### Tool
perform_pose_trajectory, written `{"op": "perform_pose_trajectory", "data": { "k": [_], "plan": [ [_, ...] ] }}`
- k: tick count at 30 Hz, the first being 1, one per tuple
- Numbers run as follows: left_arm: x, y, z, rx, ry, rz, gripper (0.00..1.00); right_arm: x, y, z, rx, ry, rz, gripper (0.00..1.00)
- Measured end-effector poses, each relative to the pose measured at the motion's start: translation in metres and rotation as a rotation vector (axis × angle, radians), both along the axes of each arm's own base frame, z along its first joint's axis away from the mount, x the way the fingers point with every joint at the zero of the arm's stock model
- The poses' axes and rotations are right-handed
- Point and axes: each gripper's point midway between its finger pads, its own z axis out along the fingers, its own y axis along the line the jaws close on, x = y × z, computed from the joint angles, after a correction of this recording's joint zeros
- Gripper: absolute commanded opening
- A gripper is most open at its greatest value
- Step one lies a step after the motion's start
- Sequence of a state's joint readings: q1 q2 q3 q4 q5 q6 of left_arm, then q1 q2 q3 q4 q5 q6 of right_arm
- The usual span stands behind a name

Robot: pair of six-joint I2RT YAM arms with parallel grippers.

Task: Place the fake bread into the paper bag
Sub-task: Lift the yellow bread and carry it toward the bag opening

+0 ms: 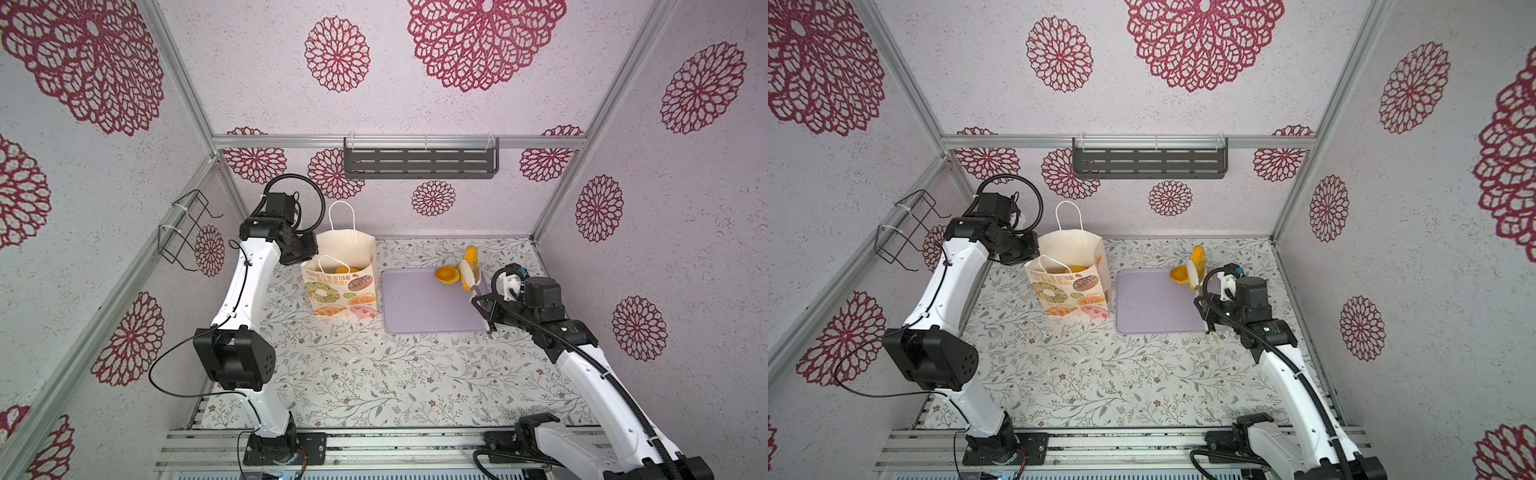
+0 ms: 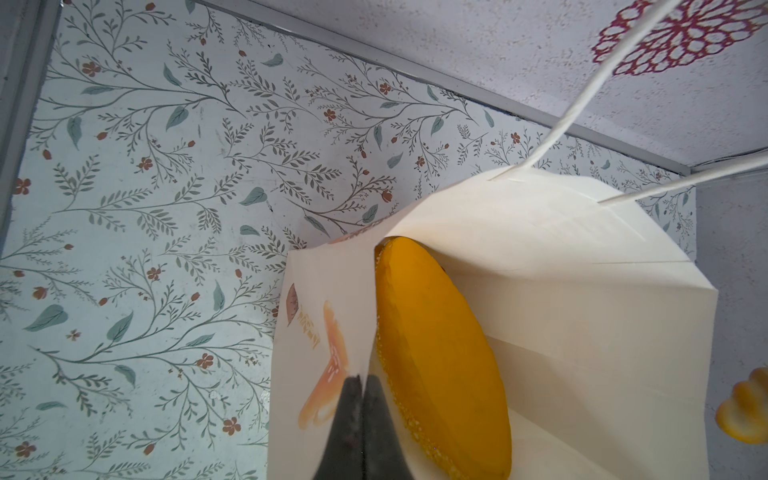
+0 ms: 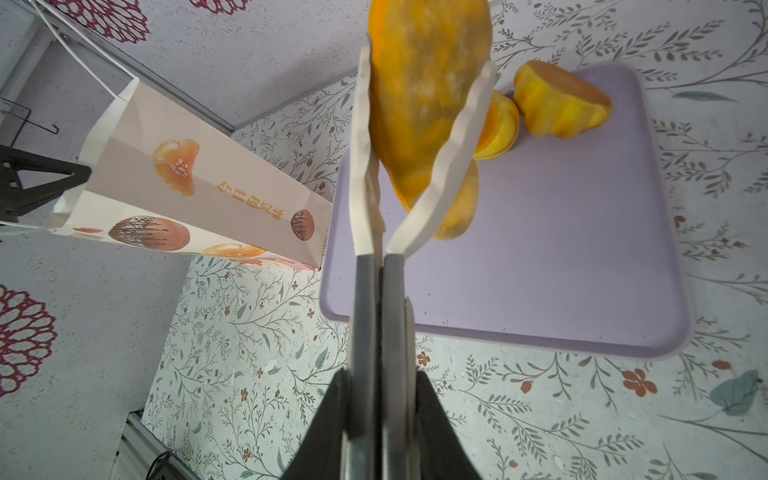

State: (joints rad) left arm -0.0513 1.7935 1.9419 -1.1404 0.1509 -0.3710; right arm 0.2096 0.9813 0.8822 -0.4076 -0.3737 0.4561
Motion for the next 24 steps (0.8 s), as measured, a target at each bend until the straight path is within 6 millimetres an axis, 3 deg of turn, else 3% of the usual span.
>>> {"op": "perform_pose_trajectory", "data": {
  "k": [6, 17, 24],
  "plan": [
    [0.0, 0.0, 0.0, 0.004, 0.0, 0.0, 0.0, -0.004, 0.017, 0.018, 0.028, -0.027, 0.036, 0.0],
    [0.0, 0.001, 0.0, 0.01, -0.001, 0.003, 0.0, -0.01, 0.062, 0.08, 0.078, -0.159, 0.148, 0.0],
    [0.0, 0.003, 0.0, 0.019, -0.001, 0.009, 0.0, -0.003, 0.077, 0.087, 0.08, -0.164, 0.169, 0.0]
  ]
}}
